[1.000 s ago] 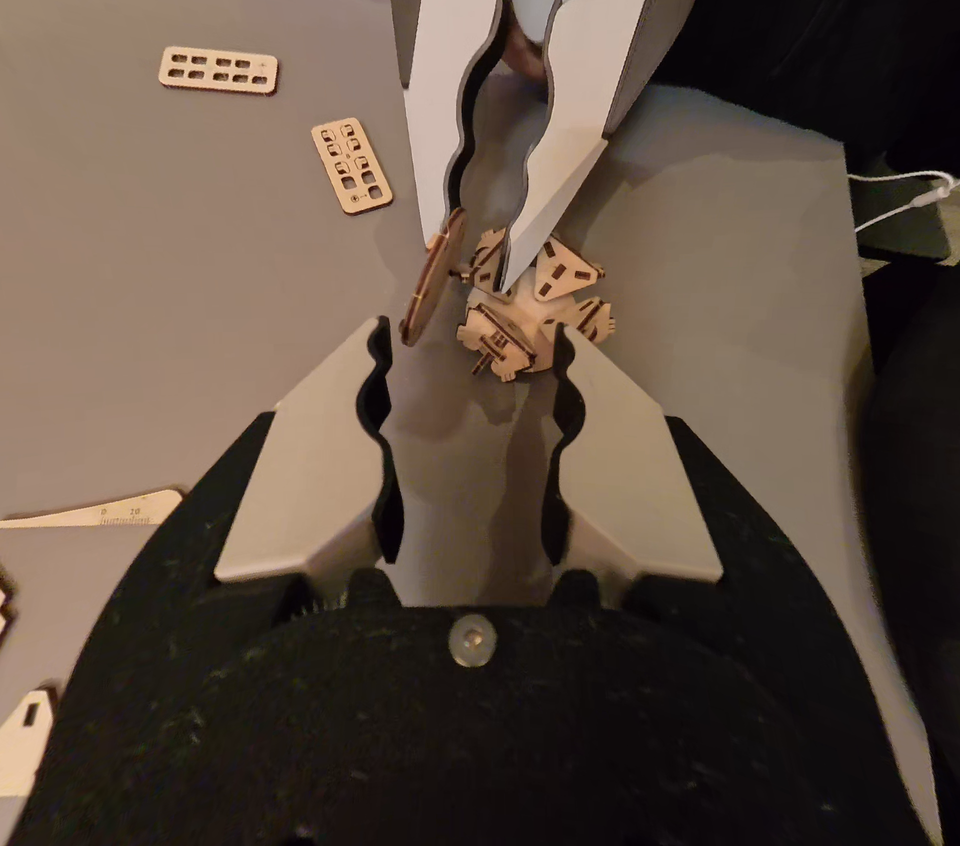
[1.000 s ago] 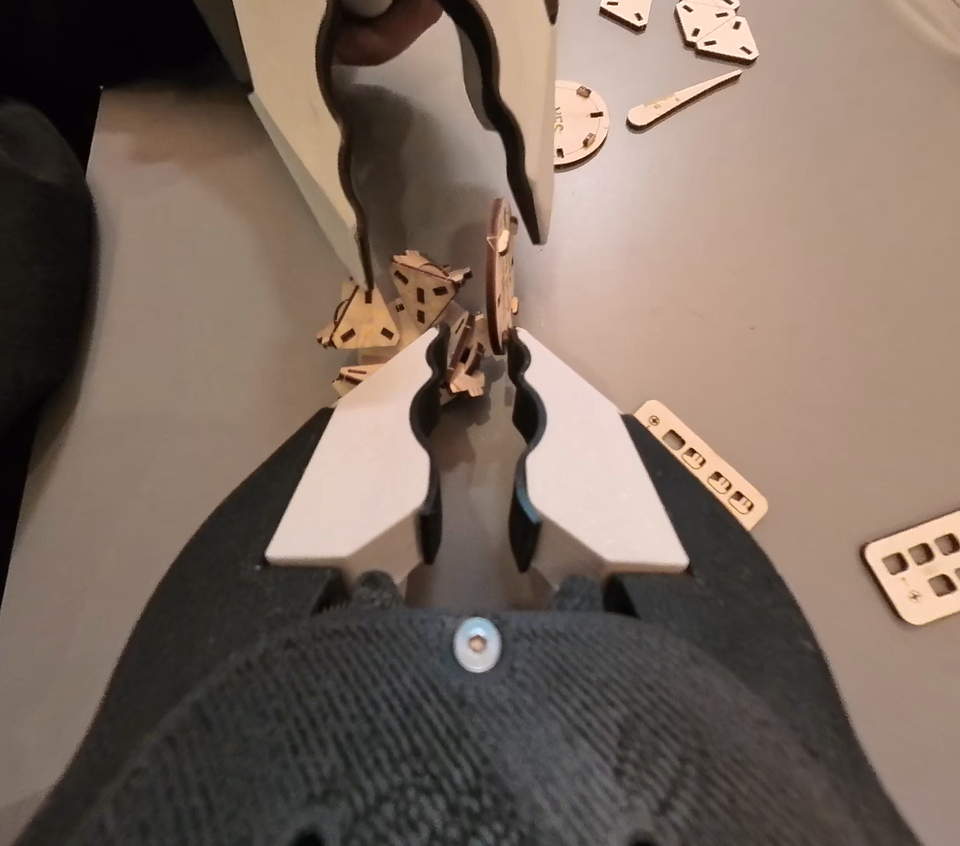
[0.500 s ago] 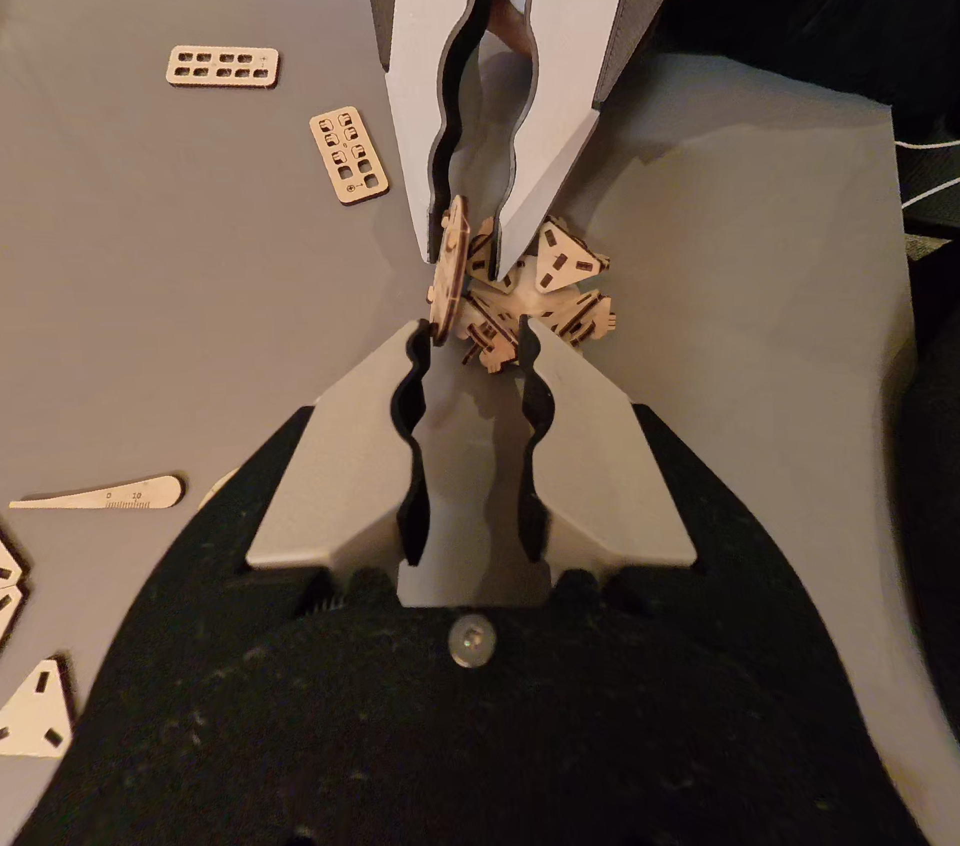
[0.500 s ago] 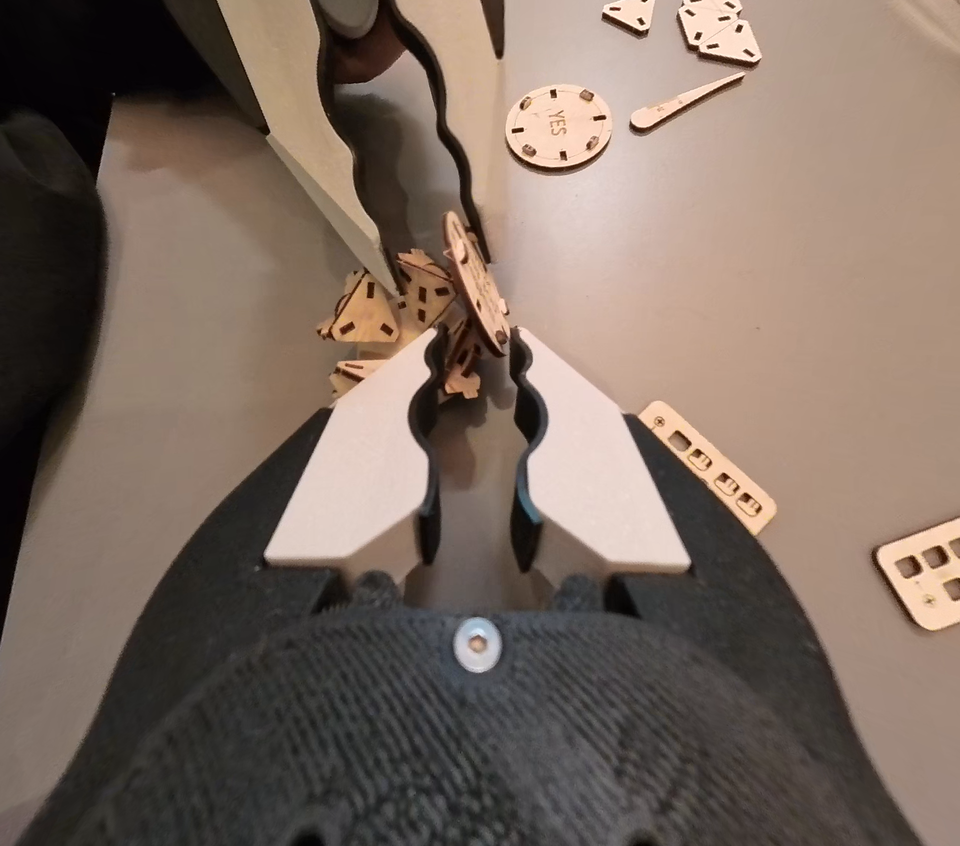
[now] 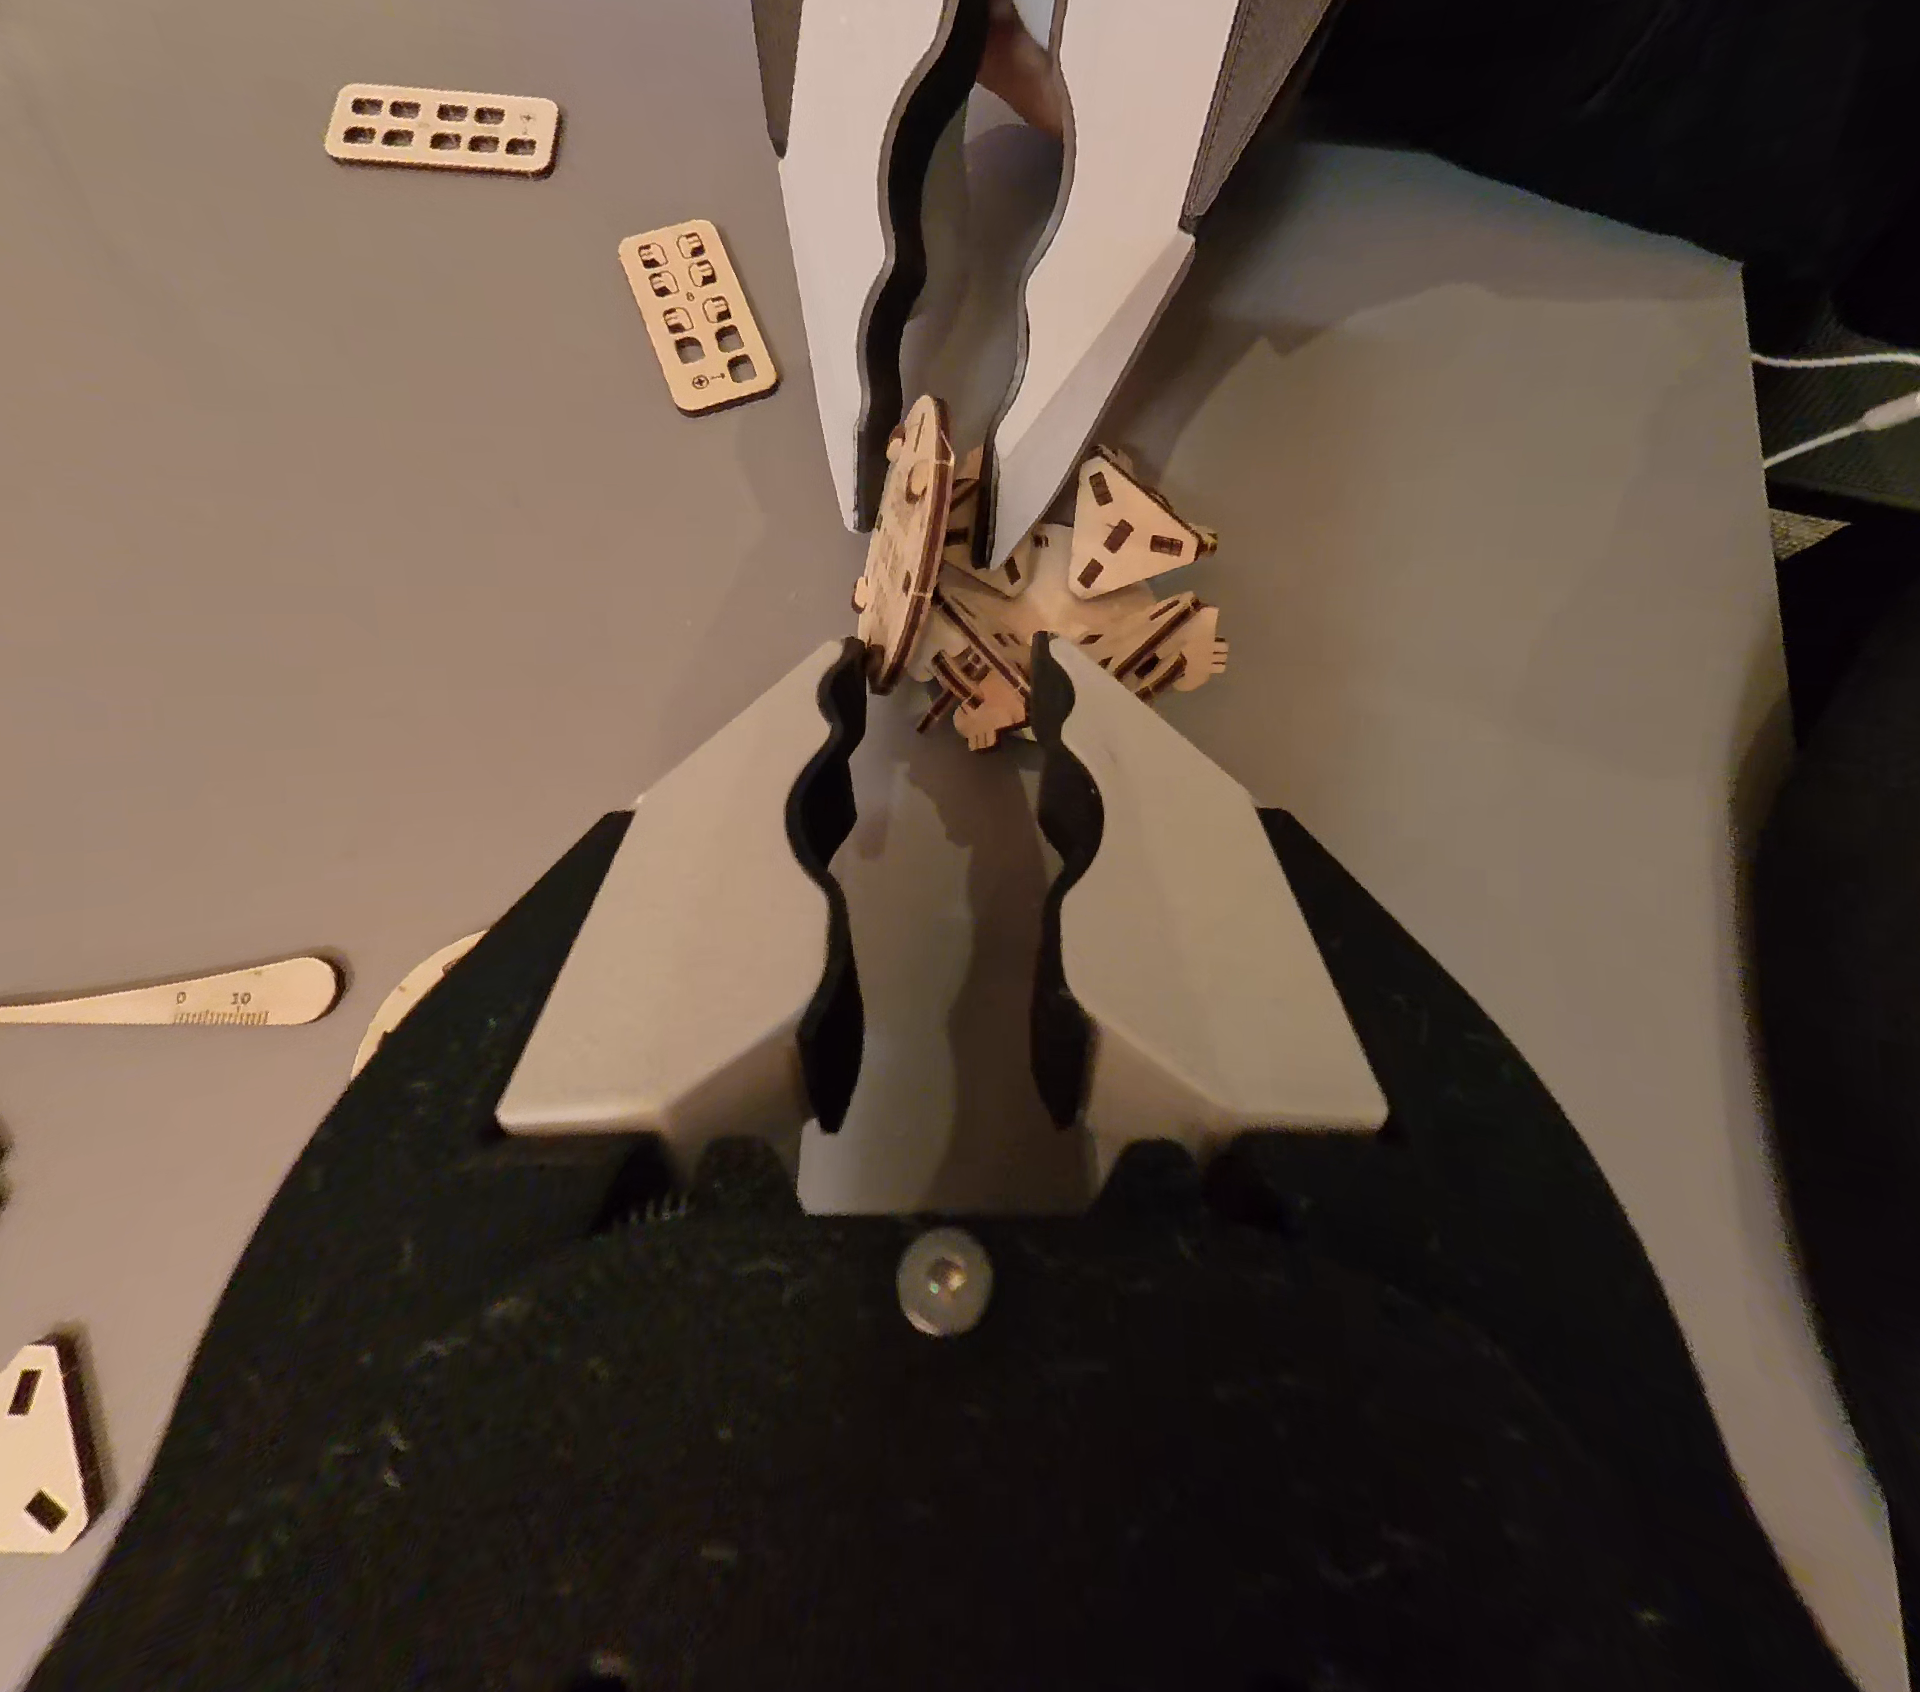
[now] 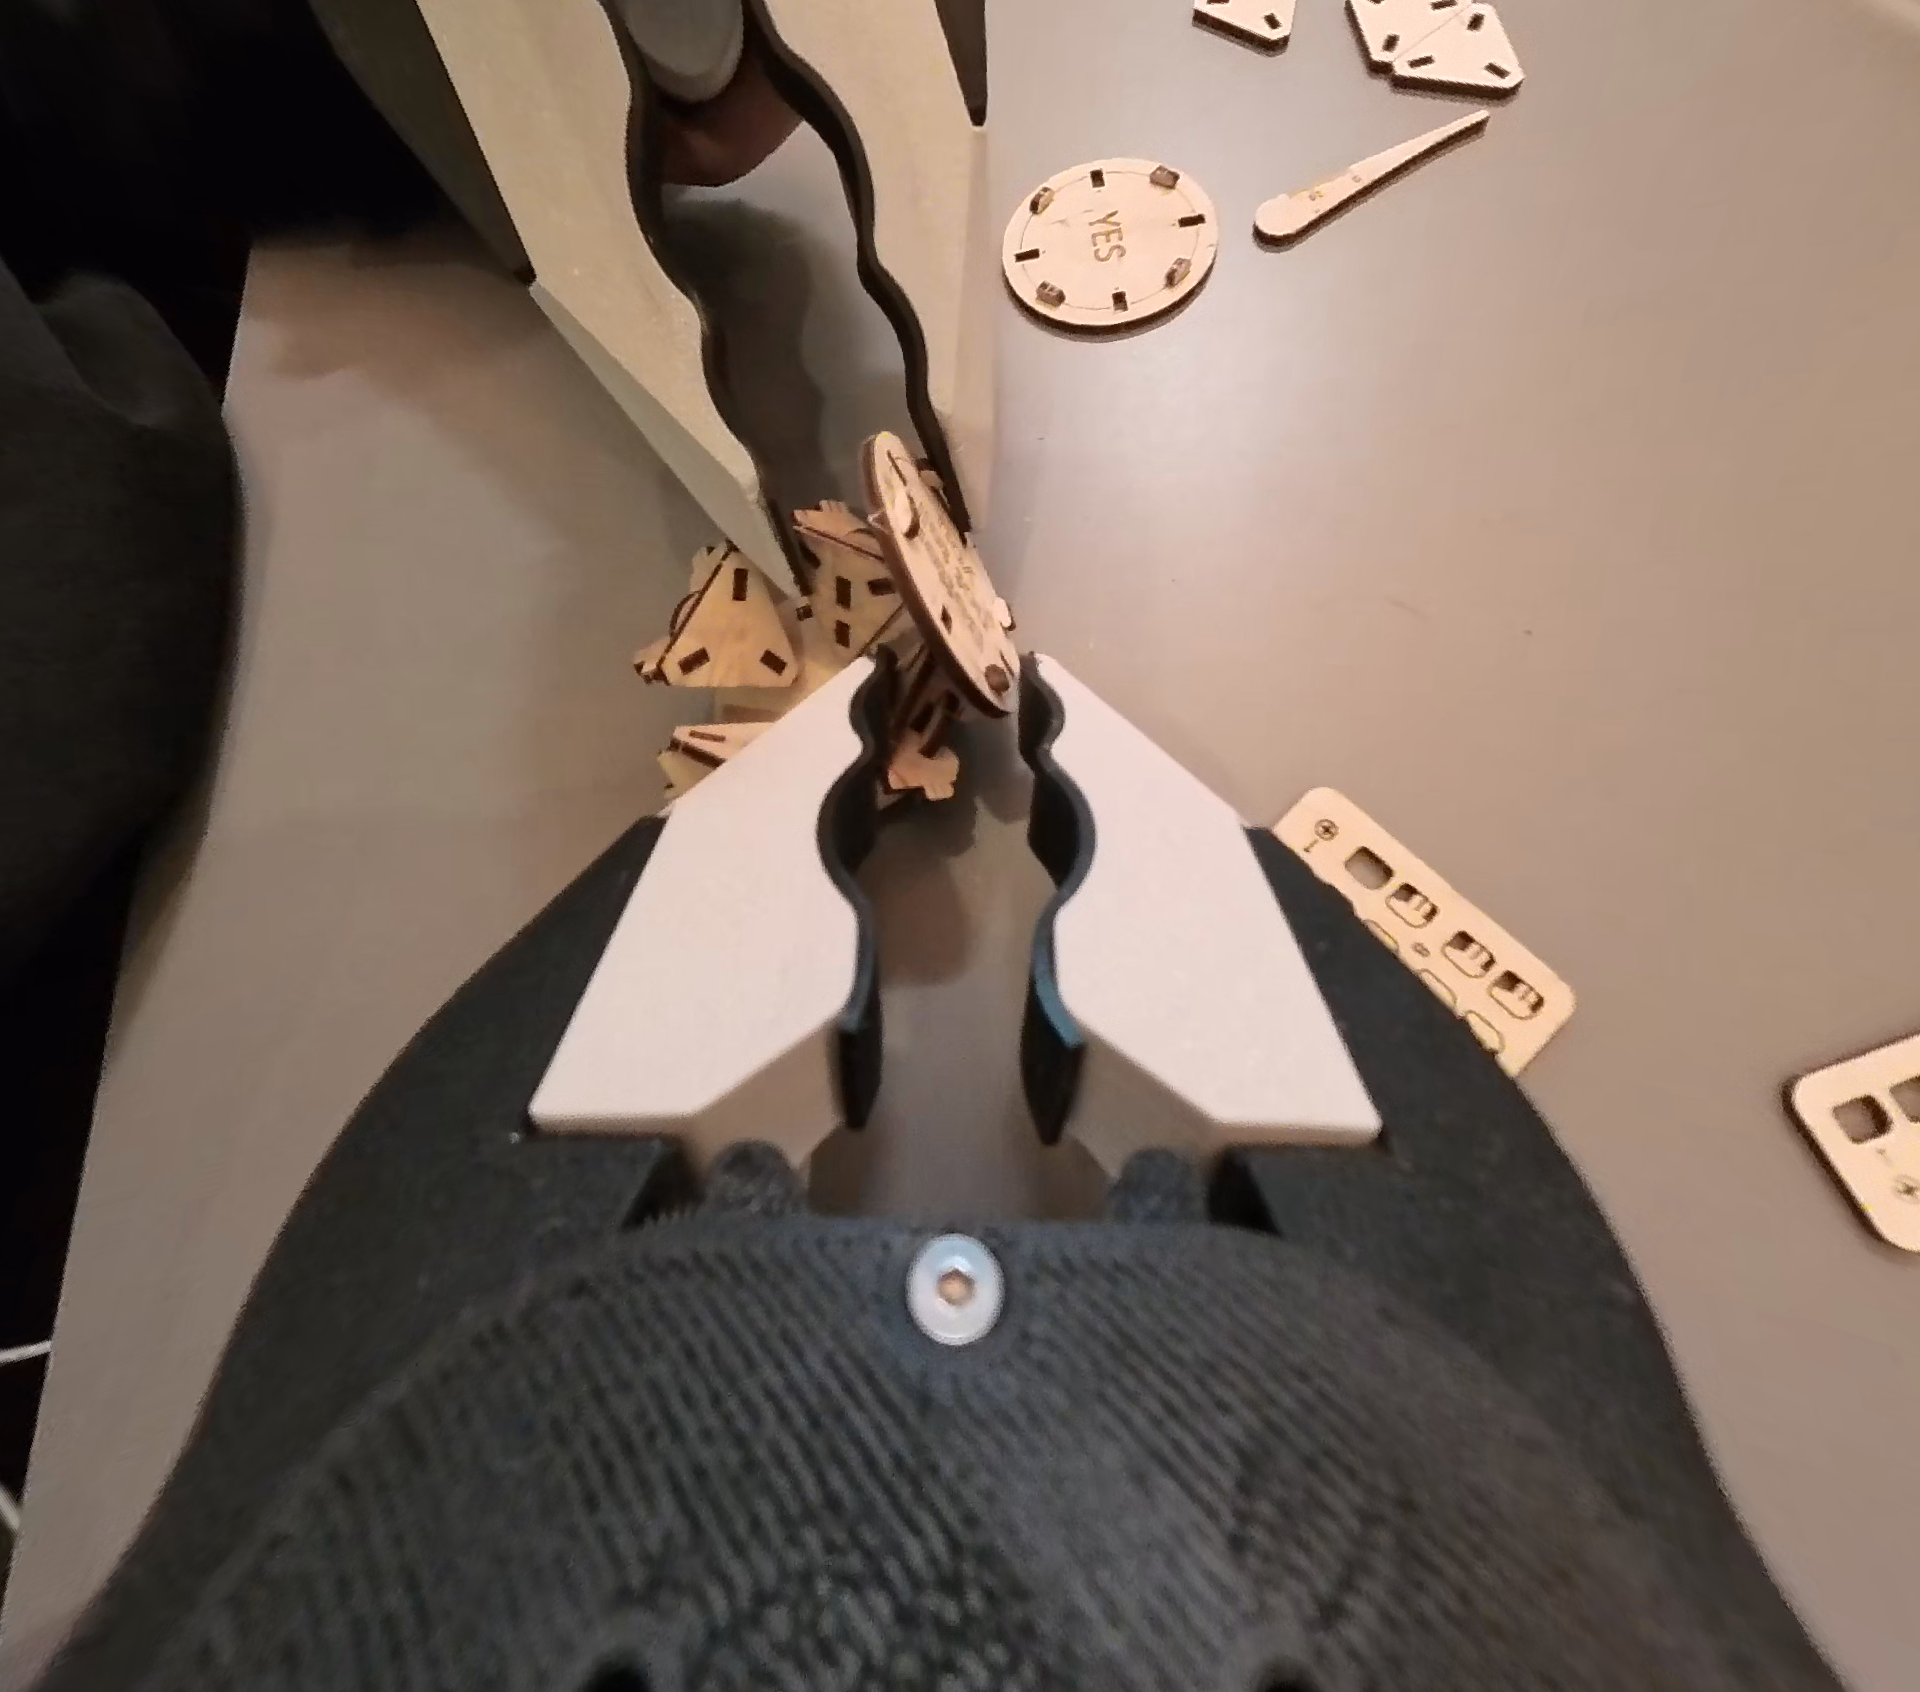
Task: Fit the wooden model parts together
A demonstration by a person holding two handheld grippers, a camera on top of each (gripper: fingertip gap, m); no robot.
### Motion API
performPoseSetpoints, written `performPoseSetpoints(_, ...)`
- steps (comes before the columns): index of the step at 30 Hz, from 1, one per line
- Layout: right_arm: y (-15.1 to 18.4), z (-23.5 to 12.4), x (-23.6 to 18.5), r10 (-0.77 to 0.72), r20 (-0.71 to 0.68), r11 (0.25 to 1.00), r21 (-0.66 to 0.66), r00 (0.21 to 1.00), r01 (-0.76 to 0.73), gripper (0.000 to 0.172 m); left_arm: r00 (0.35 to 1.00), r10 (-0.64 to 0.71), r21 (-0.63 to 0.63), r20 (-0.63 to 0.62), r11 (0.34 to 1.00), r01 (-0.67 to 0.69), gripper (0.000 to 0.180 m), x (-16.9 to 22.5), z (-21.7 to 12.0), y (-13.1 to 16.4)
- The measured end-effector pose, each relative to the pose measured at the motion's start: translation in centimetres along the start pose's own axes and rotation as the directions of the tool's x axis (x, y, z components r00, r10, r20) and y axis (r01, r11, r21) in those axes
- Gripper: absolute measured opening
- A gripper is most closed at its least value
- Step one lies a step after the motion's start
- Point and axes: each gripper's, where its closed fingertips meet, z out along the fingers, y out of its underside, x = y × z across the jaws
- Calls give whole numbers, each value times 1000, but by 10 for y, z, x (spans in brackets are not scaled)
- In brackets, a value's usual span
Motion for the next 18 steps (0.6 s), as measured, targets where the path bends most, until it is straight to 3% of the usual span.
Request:
performPoseSetpoints(9, -1, 0, 0, 25, 17, 1000, 14, 1000, -25, 21, 999, -36, -17, -2, 999, 36, 35, -1, 2, 3)
performPoseSetpoints(12, -2, 1, 0, 28, 21, 999, 18, 999, -29, 20, 996, -91, -34, -8, 995, 91, 45, -3, 3, 6)
performPoseSetpoints(18, -2, 1, 0, 29, 19, 999, 17, 999, -29, 21, 986, -160, -43, -47, 987, 158, 41, -1, 3, 8)
